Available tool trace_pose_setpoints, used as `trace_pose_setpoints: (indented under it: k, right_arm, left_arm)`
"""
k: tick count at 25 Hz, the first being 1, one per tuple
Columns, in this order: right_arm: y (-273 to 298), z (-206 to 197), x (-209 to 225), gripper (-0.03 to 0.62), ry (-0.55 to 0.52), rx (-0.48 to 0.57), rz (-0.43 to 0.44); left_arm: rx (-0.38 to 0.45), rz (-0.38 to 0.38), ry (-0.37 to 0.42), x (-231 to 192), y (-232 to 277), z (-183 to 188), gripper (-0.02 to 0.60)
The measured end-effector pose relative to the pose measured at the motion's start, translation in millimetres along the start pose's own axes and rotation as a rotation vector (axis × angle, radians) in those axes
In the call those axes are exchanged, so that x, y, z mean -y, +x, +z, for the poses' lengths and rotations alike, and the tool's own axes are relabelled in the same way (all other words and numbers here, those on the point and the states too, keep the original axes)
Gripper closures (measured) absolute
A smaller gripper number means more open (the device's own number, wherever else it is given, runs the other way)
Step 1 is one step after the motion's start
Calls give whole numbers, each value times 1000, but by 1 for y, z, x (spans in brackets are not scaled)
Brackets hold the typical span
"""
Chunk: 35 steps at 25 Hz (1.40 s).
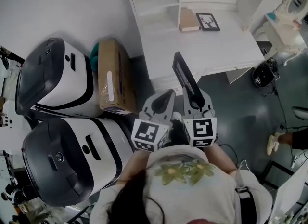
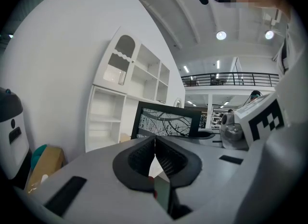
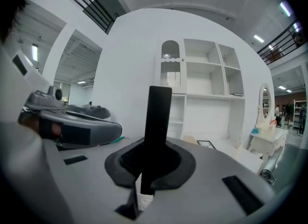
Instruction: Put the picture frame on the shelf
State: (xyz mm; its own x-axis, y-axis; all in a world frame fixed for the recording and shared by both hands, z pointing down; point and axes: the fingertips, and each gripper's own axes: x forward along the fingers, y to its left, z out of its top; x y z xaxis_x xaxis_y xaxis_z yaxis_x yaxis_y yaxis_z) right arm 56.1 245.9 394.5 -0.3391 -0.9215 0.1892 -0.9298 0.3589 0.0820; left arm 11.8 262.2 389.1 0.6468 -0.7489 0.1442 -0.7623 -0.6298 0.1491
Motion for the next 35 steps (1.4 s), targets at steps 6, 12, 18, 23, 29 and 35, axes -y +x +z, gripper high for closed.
trace_pose_setpoints:
  k: [6, 12, 18, 23, 29, 35]
  right_arm:
    - [39, 6, 24, 553, 14, 1, -4]
    - [71, 6, 41, 553, 30, -8, -1]
    - [100, 9, 54, 553, 30, -9, 13]
    - [121, 13, 65, 553, 30, -4, 24]
    - [142, 15, 80, 553, 29, -7, 46]
    - [160, 22, 95, 553, 25, 6, 76]
  left_arm:
    - [-14, 7, 5, -23, 36, 7, 551]
    - [-25, 10, 8, -43, 67, 13, 551]
    - [-26, 27, 7, -62, 93, 19, 551]
    - [-28, 41, 6, -75, 112, 23, 551]
    - [-29, 64, 7, -84, 134, 27, 551]
    - [-29, 101, 6, -94, 152, 34, 551]
